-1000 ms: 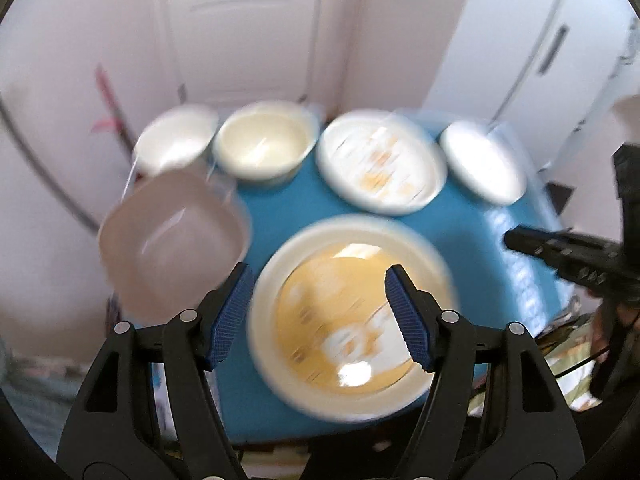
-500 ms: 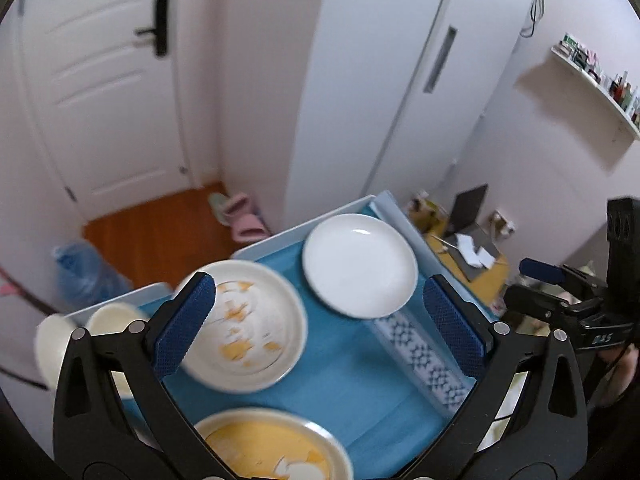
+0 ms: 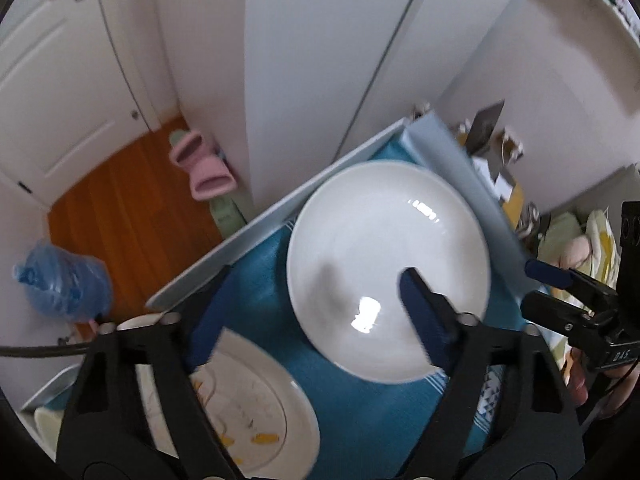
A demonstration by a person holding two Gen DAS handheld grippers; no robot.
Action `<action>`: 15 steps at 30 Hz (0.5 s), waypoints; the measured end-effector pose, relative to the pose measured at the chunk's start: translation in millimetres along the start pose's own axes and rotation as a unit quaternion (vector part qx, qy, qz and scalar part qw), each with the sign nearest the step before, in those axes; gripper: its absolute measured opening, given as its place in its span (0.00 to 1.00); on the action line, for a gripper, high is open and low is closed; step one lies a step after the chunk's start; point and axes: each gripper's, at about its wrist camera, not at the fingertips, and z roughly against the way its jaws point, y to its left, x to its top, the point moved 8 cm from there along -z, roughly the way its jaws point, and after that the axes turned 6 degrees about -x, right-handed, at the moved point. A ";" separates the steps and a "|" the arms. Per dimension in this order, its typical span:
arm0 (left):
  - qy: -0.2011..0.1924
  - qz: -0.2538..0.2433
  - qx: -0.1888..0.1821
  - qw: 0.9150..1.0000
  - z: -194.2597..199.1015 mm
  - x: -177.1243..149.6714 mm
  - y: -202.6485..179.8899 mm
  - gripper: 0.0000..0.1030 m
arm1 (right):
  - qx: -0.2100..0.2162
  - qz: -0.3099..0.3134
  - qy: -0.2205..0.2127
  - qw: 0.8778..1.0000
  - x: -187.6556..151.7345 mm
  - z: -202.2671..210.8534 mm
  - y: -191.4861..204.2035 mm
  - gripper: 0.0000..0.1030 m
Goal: Organize plates and bowls
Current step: 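Move the right tool to the white plate and grasp its rim, then carry the white plate and lower it onto the yellow plate with the right tool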
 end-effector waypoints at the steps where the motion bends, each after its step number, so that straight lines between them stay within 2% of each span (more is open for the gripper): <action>1: 0.010 -0.001 -0.001 1.000 -9.3 0.4 1.9 0.65 | 0.002 -0.006 0.006 1.000 -2.1 -8.2 -1.4 0.85; 4: 0.028 -0.004 0.000 1.000 -28.4 -1.0 6.6 0.53 | -0.005 -0.012 0.009 1.000 0.3 -20.0 -5.7 0.70; 8: 0.038 -0.011 -0.004 0.999 -40.4 -0.5 10.4 0.41 | -0.014 -0.023 0.004 1.000 4.7 -29.4 -11.5 0.61; 9: 0.041 -0.015 -0.004 0.999 -42.6 -1.0 10.5 0.39 | -0.018 -0.022 0.005 1.000 5.6 -31.4 -11.5 0.56; 11: 0.045 -0.018 -0.003 0.999 -47.7 -0.2 10.6 0.28 | -0.022 -0.016 0.009 1.000 6.1 -37.0 -11.4 0.45; 13: 0.051 -0.018 -0.004 0.999 -55.0 -0.7 12.9 0.19 | -0.023 -0.013 0.012 1.000 5.3 -40.1 -9.8 0.29; 15: 0.047 -0.020 -0.004 0.999 -53.8 -0.5 13.8 0.19 | -0.031 -0.009 0.017 0.999 3.5 -44.2 -10.2 0.24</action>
